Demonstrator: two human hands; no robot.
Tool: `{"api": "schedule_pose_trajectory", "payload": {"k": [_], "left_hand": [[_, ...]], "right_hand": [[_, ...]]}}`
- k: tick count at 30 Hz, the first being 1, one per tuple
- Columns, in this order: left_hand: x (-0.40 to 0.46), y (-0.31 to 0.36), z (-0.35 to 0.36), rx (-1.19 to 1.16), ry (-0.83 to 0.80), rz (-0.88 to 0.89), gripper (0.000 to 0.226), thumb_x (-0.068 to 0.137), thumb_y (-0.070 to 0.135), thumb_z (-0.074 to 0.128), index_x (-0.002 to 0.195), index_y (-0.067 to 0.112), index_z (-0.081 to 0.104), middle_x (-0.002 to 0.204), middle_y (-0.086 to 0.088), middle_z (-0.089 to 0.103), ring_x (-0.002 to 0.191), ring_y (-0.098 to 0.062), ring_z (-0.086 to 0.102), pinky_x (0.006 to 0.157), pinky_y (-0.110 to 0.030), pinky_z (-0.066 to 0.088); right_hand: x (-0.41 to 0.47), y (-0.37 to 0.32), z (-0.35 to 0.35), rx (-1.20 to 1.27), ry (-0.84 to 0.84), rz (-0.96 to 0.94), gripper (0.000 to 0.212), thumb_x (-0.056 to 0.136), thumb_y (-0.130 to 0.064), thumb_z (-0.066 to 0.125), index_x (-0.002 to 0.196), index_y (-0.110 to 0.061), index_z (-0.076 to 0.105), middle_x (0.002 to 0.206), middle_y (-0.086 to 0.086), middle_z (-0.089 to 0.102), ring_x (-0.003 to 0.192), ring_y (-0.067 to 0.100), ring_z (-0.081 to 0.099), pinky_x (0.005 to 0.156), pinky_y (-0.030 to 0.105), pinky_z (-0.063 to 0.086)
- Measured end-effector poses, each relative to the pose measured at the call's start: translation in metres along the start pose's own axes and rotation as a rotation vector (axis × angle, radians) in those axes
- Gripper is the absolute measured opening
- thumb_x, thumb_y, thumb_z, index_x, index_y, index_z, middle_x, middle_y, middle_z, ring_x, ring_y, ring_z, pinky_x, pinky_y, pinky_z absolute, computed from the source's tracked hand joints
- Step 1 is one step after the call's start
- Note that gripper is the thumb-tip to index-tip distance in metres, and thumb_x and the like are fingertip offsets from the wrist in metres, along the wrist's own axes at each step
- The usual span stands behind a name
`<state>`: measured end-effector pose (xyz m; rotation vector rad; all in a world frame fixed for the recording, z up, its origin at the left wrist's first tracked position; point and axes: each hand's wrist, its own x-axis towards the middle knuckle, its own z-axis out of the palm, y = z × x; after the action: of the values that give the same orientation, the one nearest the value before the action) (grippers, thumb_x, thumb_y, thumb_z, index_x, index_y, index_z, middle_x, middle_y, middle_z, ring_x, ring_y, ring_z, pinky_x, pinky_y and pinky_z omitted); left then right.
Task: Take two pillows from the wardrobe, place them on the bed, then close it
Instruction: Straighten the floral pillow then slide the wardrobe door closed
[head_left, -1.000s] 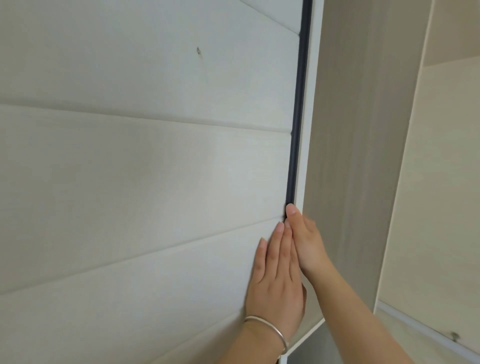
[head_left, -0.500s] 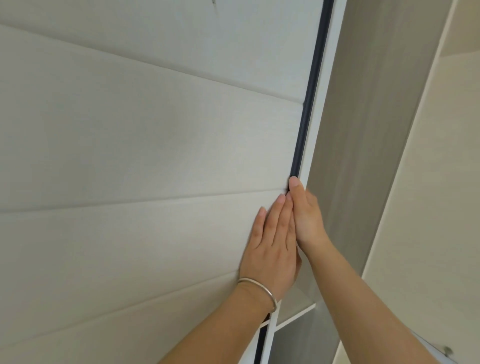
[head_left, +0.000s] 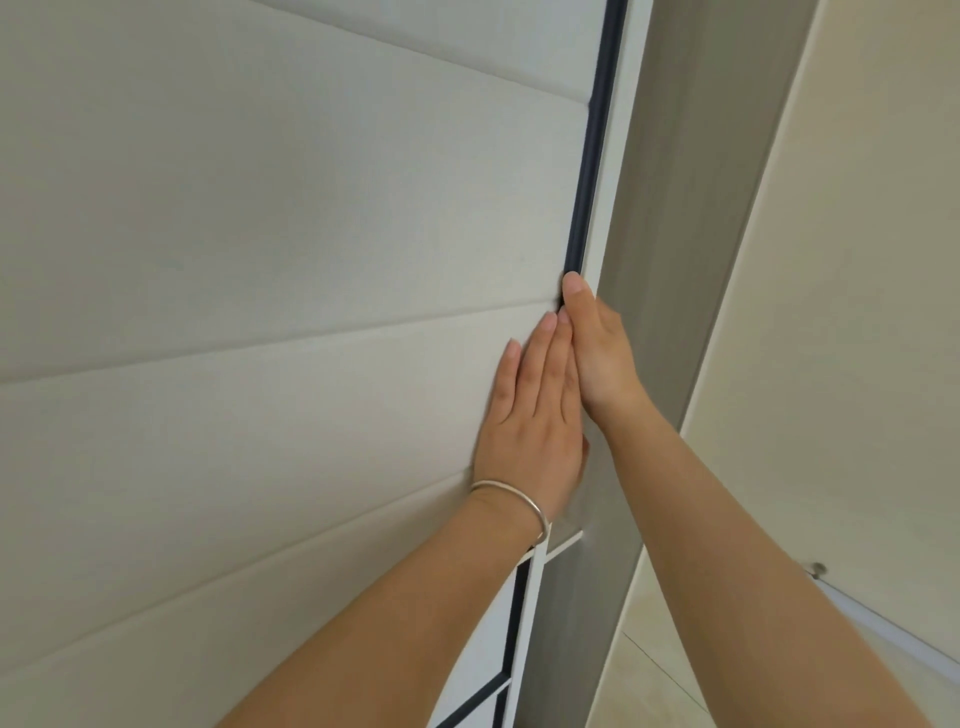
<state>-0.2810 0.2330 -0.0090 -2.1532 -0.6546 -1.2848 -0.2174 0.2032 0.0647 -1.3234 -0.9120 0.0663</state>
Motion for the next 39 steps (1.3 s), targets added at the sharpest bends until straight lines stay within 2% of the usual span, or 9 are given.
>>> {"api": "schedule_pose_trajectory", "payload": {"k": [13,17,19,21,24,26,29,33,39], "left_hand": [[0.029,0.054,0.035,0.063,-0.042,-0.006,0.086,0.078,0.037,0.054,0.138,-0.006,0.01,0.15,-0.011,0.034,0.141,-0.023,0.02,0.115,-0.042,-0.006],[0.039,0.069,0.047,0.021,-0.04,-0.017,0.082,0.08,0.036,0.054,0.14,-0.006,0.016,0.15,-0.012,0.035,0.14,-0.024,0.018,0.116,-0.041,-0.005],[0.044,0.076,0.05,-0.009,-0.051,-0.028,0.079,0.081,0.036,0.054,0.142,-0.003,0.022,0.151,-0.012,0.033,0.141,-0.023,0.016,0.116,-0.041,-0.005],[0.048,0.084,0.054,-0.033,-0.063,-0.036,0.077,0.082,0.036,0.053,0.143,0.0,0.025,0.152,-0.011,0.031,0.141,-0.023,0.014,0.115,-0.04,-0.006],[0.054,0.095,0.06,-0.045,-0.073,-0.035,0.075,0.083,0.036,0.05,0.144,0.002,0.024,0.153,-0.011,0.028,0.142,-0.023,0.013,0.115,-0.04,-0.008],[0.059,0.102,0.065,-0.05,-0.078,-0.03,0.075,0.083,0.037,0.049,0.144,0.002,0.023,0.152,-0.011,0.029,0.141,-0.023,0.013,0.115,-0.041,-0.007],[0.063,0.111,0.071,-0.063,-0.091,-0.024,0.077,0.082,0.038,0.051,0.144,0.002,0.024,0.152,-0.012,0.03,0.141,-0.024,0.014,0.115,-0.041,-0.005],[0.067,0.123,0.08,-0.048,-0.105,0.006,0.079,0.082,0.04,0.049,0.144,0.001,0.021,0.152,-0.012,0.03,0.141,-0.024,0.013,0.115,-0.041,-0.007],[0.075,0.14,0.092,-0.074,-0.105,0.016,0.083,0.081,0.043,0.049,0.145,0.003,0.014,0.152,-0.009,0.028,0.141,-0.023,0.014,0.115,-0.04,-0.008]], "right_hand": [[0.043,0.033,-0.059,-0.039,-0.07,0.0,0.037,0.097,-0.039,0.043,0.072,-0.012,0.047,0.066,-0.001,0.049,0.056,0.001,0.046,0.054,0.008,0.041],[0.049,0.043,-0.068,0.019,0.067,-0.063,0.043,0.094,-0.034,0.051,0.057,-0.015,0.041,0.055,-0.004,0.042,0.05,0.003,0.04,0.051,0.014,0.037],[0.052,0.048,-0.073,-0.034,0.146,-0.141,0.042,0.093,-0.033,0.054,0.059,-0.011,0.044,0.057,0.001,0.043,0.055,0.009,0.038,0.053,0.019,0.036],[0.057,0.053,-0.082,-0.131,0.19,-0.211,0.036,0.094,-0.034,0.052,0.061,-0.02,0.046,0.061,-0.003,0.046,0.06,0.01,0.042,0.058,0.021,0.036],[0.063,0.062,-0.094,-0.337,0.254,-0.306,0.023,0.094,-0.038,0.046,0.08,-0.024,0.059,0.079,-0.005,0.056,0.082,0.014,0.05,0.073,0.023,0.038],[0.068,0.068,-0.1,-0.476,0.361,-0.372,0.035,0.091,-0.042,0.044,0.099,-0.014,0.064,0.097,0.001,0.059,0.094,0.014,0.046,0.081,0.021,0.036],[0.076,0.07,-0.11,-0.6,0.476,-0.446,0.036,0.089,-0.04,0.046,0.102,-0.01,0.063,0.11,0.008,0.059,0.103,0.017,0.041,0.088,0.024,0.032],[0.082,0.077,-0.122,-0.629,0.542,-0.461,0.034,0.088,-0.036,0.053,0.111,-0.012,0.061,0.124,0.012,0.053,0.114,0.024,0.043,0.096,0.029,0.032],[0.091,0.084,-0.137,-0.562,0.495,-0.402,0.053,0.089,-0.031,0.055,0.138,-0.014,0.042,0.144,0.012,0.037,0.128,0.021,0.032,0.104,0.035,0.034]]}}
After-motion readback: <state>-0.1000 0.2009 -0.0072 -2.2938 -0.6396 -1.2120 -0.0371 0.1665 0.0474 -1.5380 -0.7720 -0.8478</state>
